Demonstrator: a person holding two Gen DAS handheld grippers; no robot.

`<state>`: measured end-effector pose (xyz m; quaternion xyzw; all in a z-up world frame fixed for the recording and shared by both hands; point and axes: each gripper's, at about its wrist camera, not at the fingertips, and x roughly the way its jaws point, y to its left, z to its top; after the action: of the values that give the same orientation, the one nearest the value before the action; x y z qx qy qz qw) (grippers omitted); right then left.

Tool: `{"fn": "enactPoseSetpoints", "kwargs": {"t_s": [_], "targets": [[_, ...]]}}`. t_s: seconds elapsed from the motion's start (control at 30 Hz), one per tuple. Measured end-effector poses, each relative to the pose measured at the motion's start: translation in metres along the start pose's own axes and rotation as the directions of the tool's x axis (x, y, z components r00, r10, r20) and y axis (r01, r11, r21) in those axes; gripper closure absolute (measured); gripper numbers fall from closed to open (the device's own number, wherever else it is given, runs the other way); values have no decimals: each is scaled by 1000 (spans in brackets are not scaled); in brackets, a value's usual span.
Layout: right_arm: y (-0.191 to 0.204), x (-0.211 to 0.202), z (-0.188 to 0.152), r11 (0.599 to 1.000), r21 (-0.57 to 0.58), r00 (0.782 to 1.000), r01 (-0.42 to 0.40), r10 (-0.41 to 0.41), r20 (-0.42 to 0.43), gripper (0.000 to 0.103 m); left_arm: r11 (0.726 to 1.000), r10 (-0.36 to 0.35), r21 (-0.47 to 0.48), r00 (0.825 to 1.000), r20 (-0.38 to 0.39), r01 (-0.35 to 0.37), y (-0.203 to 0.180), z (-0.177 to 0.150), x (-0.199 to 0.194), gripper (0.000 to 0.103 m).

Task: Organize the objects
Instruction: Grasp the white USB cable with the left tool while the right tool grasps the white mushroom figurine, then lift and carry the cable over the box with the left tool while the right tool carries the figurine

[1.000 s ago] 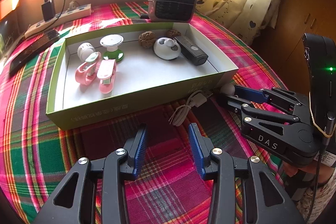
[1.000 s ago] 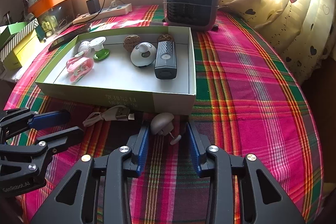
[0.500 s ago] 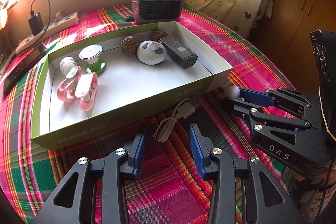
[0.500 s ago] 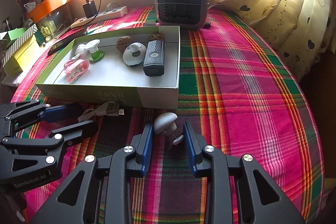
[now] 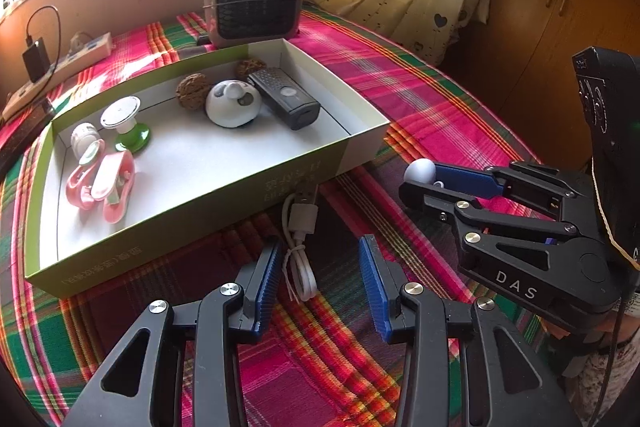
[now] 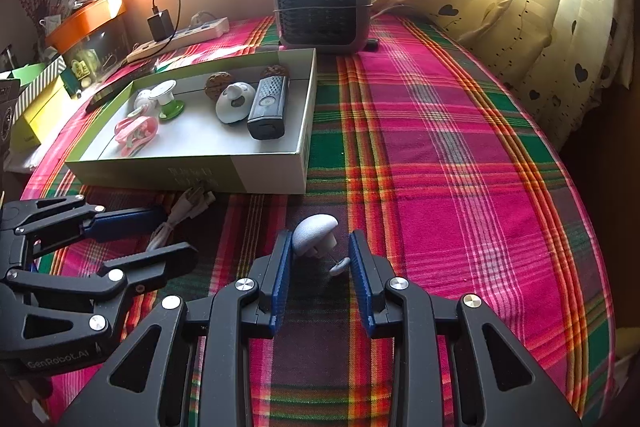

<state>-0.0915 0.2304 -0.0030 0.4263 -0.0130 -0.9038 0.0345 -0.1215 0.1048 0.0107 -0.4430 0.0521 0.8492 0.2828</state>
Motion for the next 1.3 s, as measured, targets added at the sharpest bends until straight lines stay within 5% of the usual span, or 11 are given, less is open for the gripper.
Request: {"fn": "enactPoseSetpoints", "kwargs": {"t_s": [0.8, 1.3], "targets": [[-9, -1, -2, 1000, 17, 1000, -24, 24, 1, 73, 992, 124, -25, 992, 2, -124, -5, 9, 11, 66], [-8, 0, -2, 1000, 15, 1000, -25, 25, -1, 73, 984, 179, -21, 984, 12, -179, -3, 8, 12, 84]]}}
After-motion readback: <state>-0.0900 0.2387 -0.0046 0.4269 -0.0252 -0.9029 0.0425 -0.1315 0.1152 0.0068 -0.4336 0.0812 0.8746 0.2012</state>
